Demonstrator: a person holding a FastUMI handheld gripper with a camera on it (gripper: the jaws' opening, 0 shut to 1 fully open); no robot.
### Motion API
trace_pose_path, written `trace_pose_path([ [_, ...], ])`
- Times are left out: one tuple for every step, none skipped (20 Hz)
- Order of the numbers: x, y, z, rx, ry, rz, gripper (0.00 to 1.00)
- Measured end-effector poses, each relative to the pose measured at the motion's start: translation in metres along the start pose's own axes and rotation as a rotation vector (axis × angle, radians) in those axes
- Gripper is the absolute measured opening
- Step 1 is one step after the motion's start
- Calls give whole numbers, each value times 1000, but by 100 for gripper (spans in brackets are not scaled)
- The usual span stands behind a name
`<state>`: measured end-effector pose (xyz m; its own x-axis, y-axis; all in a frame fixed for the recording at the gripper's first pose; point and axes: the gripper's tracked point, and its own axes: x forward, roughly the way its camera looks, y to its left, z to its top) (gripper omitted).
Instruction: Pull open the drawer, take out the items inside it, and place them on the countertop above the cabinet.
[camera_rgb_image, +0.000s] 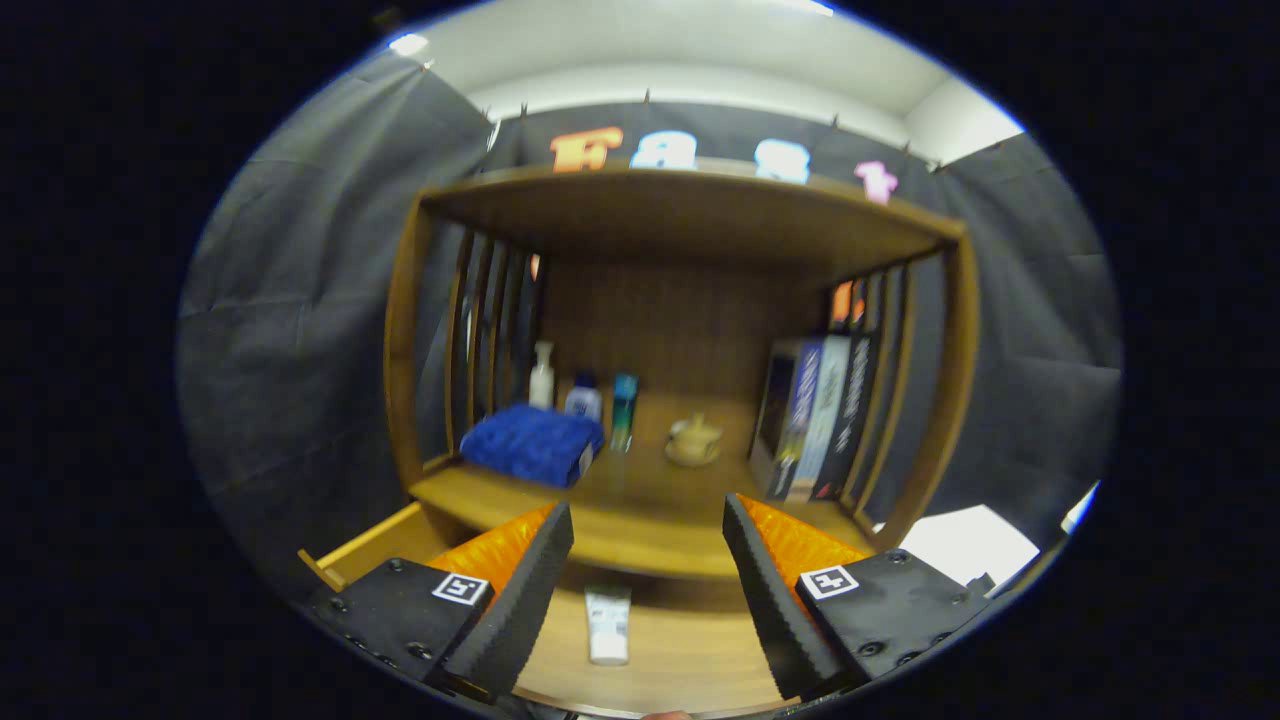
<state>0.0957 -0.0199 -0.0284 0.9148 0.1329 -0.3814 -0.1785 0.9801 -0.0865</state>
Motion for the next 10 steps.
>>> trace_pose_path([
  [15,3,-17,27,86,29,97],
  [25,4,-34,41,164,42,98],
  [40,0,-50,37,232,42,98],
  [45,-1,-67,26,294,41,98],
  [51,5,-85,15,361,55,98],
  [54,8,-101,21,426,63,98],
  [58,12,-120,41,494,72,98],
  [62,13,-135,73,559,76,98],
  [65,11,-147,104,611,72,98],
  [66,11,-156,134,665,70,98],
])
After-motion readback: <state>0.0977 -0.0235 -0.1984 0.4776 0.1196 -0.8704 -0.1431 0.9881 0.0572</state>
